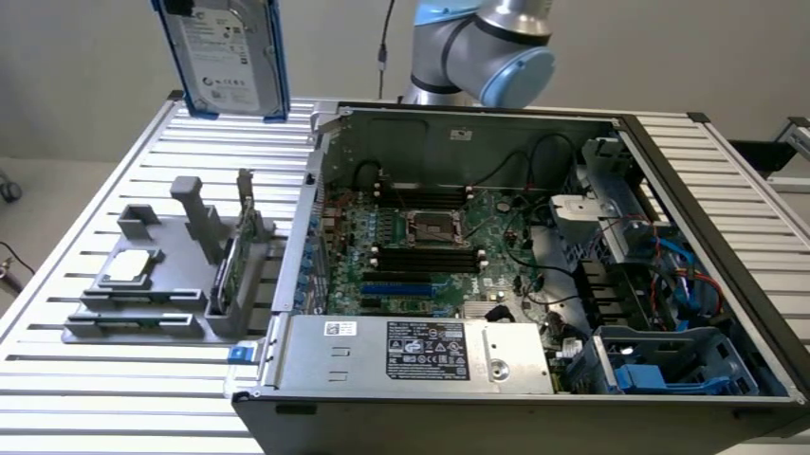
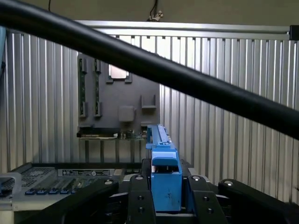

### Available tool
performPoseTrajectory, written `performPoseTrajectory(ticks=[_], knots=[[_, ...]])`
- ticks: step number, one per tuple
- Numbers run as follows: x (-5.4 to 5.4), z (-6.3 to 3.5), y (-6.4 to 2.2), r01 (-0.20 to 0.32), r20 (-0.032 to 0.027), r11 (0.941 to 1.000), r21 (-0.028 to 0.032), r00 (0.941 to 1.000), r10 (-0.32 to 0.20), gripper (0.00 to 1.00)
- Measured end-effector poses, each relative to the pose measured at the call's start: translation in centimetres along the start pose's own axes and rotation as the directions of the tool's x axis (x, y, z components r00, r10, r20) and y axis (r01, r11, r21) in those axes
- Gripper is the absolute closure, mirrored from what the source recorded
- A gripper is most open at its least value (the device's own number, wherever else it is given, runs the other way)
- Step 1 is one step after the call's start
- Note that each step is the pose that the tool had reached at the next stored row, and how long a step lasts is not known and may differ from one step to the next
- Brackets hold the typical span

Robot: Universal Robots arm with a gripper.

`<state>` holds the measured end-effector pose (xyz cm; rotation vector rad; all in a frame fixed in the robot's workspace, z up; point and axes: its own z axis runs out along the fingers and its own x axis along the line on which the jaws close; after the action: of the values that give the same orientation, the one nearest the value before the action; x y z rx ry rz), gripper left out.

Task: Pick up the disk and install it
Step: 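Pick up the disk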

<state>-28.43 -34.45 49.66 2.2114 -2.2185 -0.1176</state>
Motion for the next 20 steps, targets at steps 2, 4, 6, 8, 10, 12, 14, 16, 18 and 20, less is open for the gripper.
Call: performPoseTrajectory(ticks=[2, 4, 6, 8, 10, 12, 14, 16, 18, 20], knots=[[0.2, -0.15, -0.89, 0.000, 0.0042, 1.0000, 0.0000, 1.0000, 0.000, 0.68], [0.5, -0.26, -1.82, 0.000, 0.0067, 1.0000, 0.0000, 1.0000, 0.000, 0.68], [0.8, -0.34, -2.67, 0.000, 0.0081, 1.0000, 0.0000, 1.0000, 0.000, 0.68], [1.1, -0.44, -3.48, 0.001, 0.0099, 1.0000, -0.0001, 1.0000, -0.001, 0.68], [1.4, -0.55, -4.34, 0.001, 0.0120, 1.0000, 0.0000, 0.9999, -0.001, 0.68], [1.8, -0.69, -5.36, 0.001, 0.0145, 1.0000, -0.0001, 0.9999, -0.001, 0.68], [2.2, -0.79, -6.39, 0.001, 0.0157, 1.0000, 0.0000, 0.9999, -0.001, 0.68], [2.5, -0.86, -7.28, 0.001, 0.0158, 1.0000, 0.0000, 0.9999, -0.001, 0.68], [2.8, -0.92, -8.17, 0.001, 0.0158, 1.0000, -0.0001, 0.9999, -0.001, 0.68], [3.1, -0.99, -9.03, 0.001, 0.0157, 1.0000, -0.0001, 0.9999, -0.001, 0.68]])
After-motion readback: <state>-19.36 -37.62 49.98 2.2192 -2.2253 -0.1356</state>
